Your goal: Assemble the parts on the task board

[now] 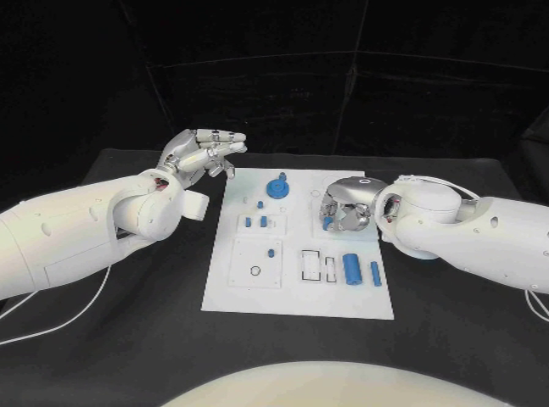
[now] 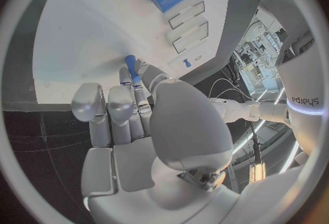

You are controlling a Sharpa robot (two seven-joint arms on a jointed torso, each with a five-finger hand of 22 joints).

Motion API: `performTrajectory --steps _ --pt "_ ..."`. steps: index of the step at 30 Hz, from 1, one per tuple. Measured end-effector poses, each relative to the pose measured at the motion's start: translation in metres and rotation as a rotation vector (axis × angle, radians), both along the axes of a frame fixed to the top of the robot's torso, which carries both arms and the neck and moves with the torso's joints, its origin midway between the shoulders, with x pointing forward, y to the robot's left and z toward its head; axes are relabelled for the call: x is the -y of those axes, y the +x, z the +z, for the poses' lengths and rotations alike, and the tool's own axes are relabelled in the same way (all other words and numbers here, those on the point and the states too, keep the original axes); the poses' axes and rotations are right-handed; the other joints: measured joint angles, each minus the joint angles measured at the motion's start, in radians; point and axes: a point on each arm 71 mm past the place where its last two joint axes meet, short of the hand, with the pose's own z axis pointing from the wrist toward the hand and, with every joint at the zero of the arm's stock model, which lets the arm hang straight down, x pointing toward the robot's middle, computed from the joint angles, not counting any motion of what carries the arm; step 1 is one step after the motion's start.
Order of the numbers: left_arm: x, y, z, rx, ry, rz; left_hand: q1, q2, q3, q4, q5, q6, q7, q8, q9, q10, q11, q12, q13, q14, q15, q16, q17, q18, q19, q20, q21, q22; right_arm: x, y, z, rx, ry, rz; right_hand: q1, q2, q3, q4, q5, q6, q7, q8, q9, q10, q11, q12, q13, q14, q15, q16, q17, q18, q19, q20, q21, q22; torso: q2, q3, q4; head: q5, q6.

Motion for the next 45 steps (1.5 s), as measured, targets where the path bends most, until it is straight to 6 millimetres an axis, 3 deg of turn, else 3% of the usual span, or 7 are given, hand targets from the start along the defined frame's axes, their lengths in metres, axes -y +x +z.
performTrajectory --steps 15,24,31,35,39,45 --pt "0.000 0.000 0.000 0.000 0.000 -0.001 0.000 0.000 0.000 0.000 0.000 0.000 0.000 0.000 0.000 0.000 0.000 0.000 0.000 0.000 0.000 0.000 0.000 0.000 0.000 0.000 0.000 -0.001 0.001 -0.003 0.004 0.041 0.032 -0.005 -0.003 0.027 0.073 0.008 -0.038 0.063 -0.016 0.012 0.002 0.070 -0.020 -0.025 0.002 0.003 -0.011 0.035 0.038 0.000 0.030 -0.013 0.026 0.050 -0.001 0.0002 -0.0007 0.001 -0.002" --pt "-0.002 0.001 0.000 0.000 0.002 0.004 0.000 0.000 0.000 0.000 0.000 0.000 0.000 0.000 0.000 0.000 0.000 0.000 0.000 0.000 0.000 0.000 0.000 0.000 0.000 0.000 0.000 -0.001 0.002 -0.016 0.021 0.088 0.121 -0.002 -0.004 0.028 0.077 0.012 -0.038 0.070 -0.016 0.015 0.001 0.073 -0.016 -0.032 0.002 0.003 -0.011 0.035 0.039 0.000 0.030 -0.013 0.027 0.052 -0.002 0.0002 -0.0018 0.004 -0.001" --pt "-0.002 0.002 -0.001 0.000 0.002 0.004 0.000 0.000 0.000 0.000 0.000 0.000 0.000 0.000 0.000 0.000 0.000 0.000 0.000 0.000 0.000 0.000 0.000 0.000 0.000 0.000 0.000 -0.001 -0.025 -0.031 0.035 0.079 0.228 0.079 -0.004 0.028 0.083 0.011 -0.038 0.070 -0.016 0.015 0.001 0.073 -0.016 -0.037 0.002 0.003 -0.011 0.040 0.041 0.000 0.030 -0.013 0.027 0.053 -0.002 -0.0003 -0.0002 0.004 0.000" --pt "-0.001 0.001 -0.001 0.000 0.002 0.004 0.000 0.000 0.000 0.000 0.000 0.000 0.000 0.000 0.000 0.000 0.000 0.000 0.000 0.000 0.000 0.000 0.000 0.000 0.000 0.000 0.000 -0.001 -0.049 -0.037 0.037 0.061 0.280 0.146 -0.004 0.028 0.086 0.007 -0.038 0.070 -0.016 0.014 0.001 0.073 -0.016 -0.042 0.002 0.003 -0.011 0.040 0.041 0.000 0.030 -0.013 0.027 0.053 -0.001 -0.0012 0.0000 0.011 -0.002" --pt "-0.001 0.001 -0.001 0.000 0.001 0.002 0.000 0.000 0.000 0.000 0.000 0.000 0.000 0.000 0.000 0.000 0.000 0.000 0.000 0.000 0.000 0.000 0.000 0.000 0.000 0.000 0.000 -0.001 -0.075 -0.044 0.033 0.029 0.328 0.216 -0.004 0.028 0.092 0.007 -0.039 0.069 -0.016 0.014 0.000 0.073 -0.016 -0.045 0.002 0.003 -0.010 0.040 0.041 0.000 0.030 -0.013 0.027 0.053 -0.001 -0.0015 0.0000 0.018 -0.002" --pt "0.000 0.001 -0.001 -0.001 0.000 -0.001 0.000 0.000 0.000 0.000 0.000 0.000 0.000 0.000 0.000 0.000 0.000 0.000 0.000 0.000 0.000 0.000 0.000 0.000 0.000 0.000 0.000 -0.001 -0.098 -0.053 0.020 -0.014 0.361 0.278 -0.004 0.027 0.095 0.004 -0.035 0.069 -0.016 0.010 -0.003 0.073 -0.016 -0.051 0.002 0.003 -0.010 0.040 0.041 0.000 0.030 -0.013 0.027 0.053 -0.001 -0.0017 0.0012 0.027 -0.005"
